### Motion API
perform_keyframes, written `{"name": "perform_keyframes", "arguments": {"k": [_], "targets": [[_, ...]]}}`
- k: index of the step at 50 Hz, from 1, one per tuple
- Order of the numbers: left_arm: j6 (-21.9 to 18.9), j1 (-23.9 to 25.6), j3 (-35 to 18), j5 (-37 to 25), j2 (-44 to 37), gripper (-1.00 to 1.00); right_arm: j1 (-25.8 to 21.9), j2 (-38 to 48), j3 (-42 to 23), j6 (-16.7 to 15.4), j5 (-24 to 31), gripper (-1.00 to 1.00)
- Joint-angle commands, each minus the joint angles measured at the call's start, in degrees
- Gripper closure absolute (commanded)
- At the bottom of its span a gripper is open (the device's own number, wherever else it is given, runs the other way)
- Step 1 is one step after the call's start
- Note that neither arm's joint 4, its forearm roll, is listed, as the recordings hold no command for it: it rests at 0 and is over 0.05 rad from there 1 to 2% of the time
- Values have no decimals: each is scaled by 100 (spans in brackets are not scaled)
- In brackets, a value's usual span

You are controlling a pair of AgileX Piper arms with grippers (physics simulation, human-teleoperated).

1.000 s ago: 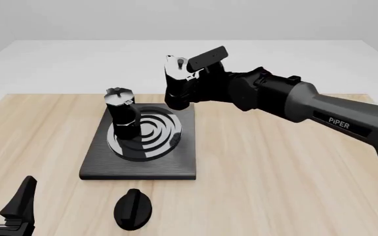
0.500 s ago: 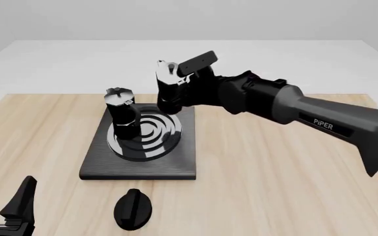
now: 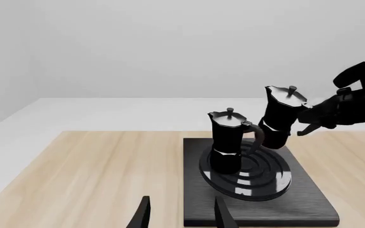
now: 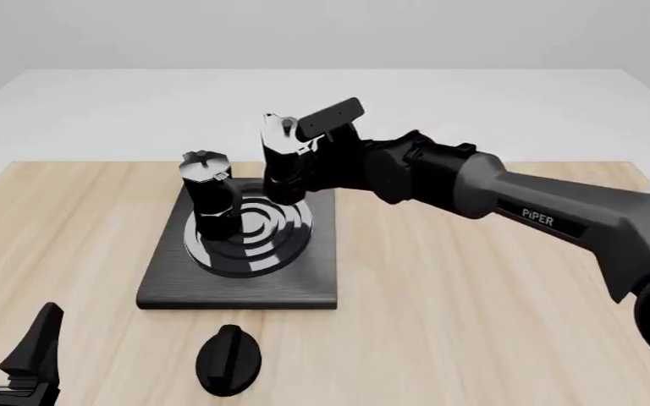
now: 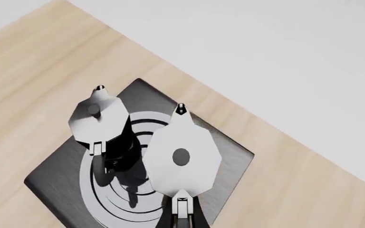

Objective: Put both moka pots on the stove.

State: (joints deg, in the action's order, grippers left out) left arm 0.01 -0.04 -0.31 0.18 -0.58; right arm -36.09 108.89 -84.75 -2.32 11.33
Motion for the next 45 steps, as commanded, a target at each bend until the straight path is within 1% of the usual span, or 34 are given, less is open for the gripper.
{"name": "perform_keyframes", "arguments": {"k": [1,15,45], "targets": [[-1,0,0,0,1,-100,-79,-69,-132,114,-87,100],[-1,-1,0,0,0,-100,-125,2,-117,119,-109,100],[1,0,0,0,0,-100,-134,179,-104,-59,-76,100]]}}
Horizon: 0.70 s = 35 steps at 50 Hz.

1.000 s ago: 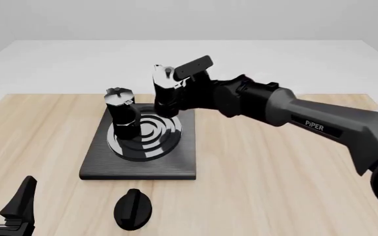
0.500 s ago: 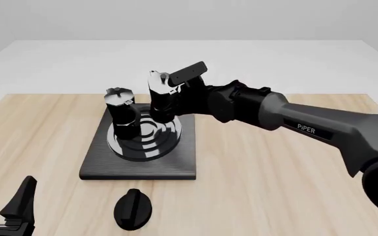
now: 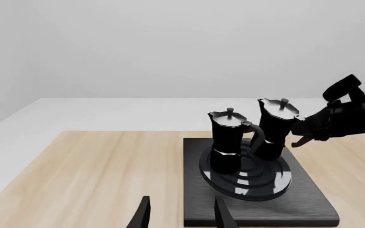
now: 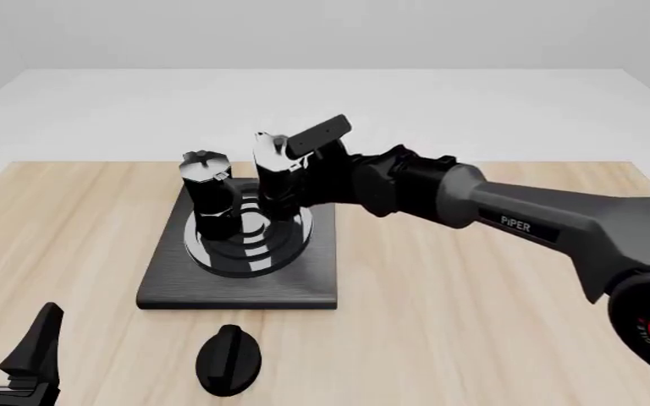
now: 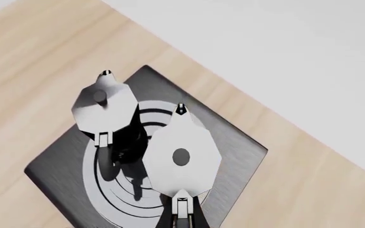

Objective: Put both moka pots on the stove.

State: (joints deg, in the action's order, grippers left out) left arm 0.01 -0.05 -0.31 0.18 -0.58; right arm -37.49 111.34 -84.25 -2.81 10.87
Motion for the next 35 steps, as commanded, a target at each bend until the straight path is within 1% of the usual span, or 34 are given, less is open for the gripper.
{"name": "perform_keyframes", "arguments": {"k": [1,17,35], "targets": [[0,1,0,0,0,-100,1,-61,-142,-4,-36,100],[-1,0,0,0,0,-100,-58,80,-74,118,-74,100],[1,1,0,0,1,-100,-65,279,-146,109,20,100]]}}
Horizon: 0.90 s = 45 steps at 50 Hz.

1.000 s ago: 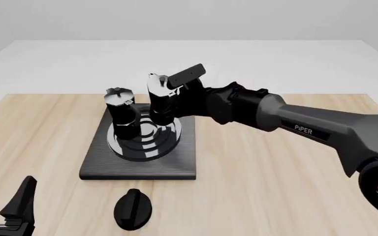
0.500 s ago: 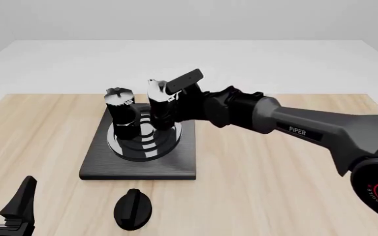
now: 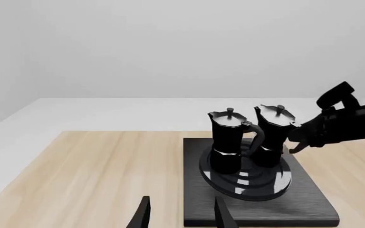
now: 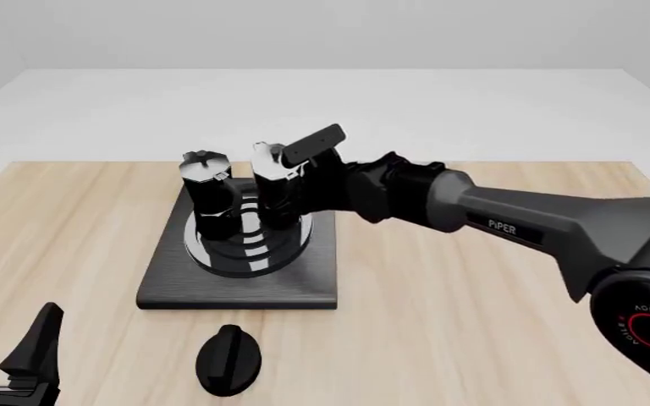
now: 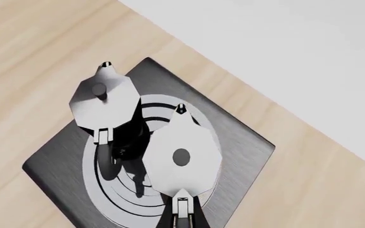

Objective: Put both moka pots on the stove.

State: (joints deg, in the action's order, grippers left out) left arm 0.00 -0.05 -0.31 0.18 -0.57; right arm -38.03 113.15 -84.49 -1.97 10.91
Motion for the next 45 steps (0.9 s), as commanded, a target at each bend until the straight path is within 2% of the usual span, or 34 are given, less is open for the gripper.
{"name": "perform_keyframes", "arguments": {"k": [1,18,19,45], "targets": [[-1,-1,0,0,0,-100,-11,100,-119,22,14,100],[0,0,0,0,0,-100,-69,101,-115,63,47,100],[1,0,0,0,1,-100,-45,77,-89,-13,13,-100],[0,1,0,0,0,-100,-170,-242,151,0,106,-100]]}}
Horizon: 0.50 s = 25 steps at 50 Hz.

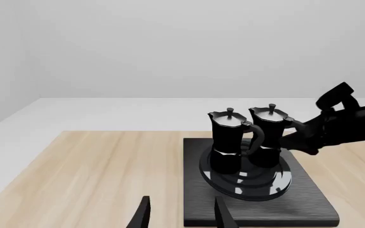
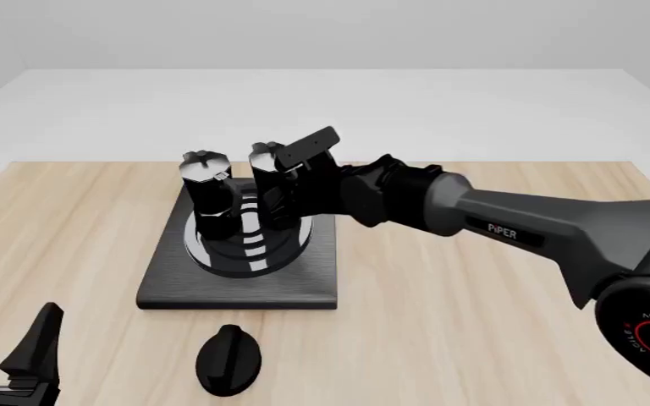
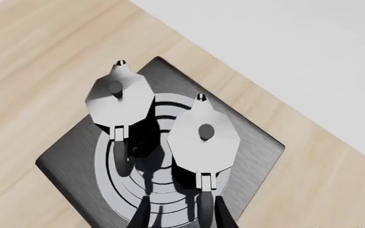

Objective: Put both moka pots on the stove.

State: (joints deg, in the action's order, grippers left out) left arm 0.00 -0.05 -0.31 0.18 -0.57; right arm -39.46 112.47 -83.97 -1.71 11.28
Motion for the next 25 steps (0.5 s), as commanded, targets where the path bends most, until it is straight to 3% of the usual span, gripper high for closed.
{"name": "perform_keyframes", "arguments": {"k": [1,25], "targets": [[1,1,0,0,0,-100,-27,-175,99,-26,69,-100],[-1,0,0,0,0,-100,-20,-1349,349,-433,769,-100]]}}
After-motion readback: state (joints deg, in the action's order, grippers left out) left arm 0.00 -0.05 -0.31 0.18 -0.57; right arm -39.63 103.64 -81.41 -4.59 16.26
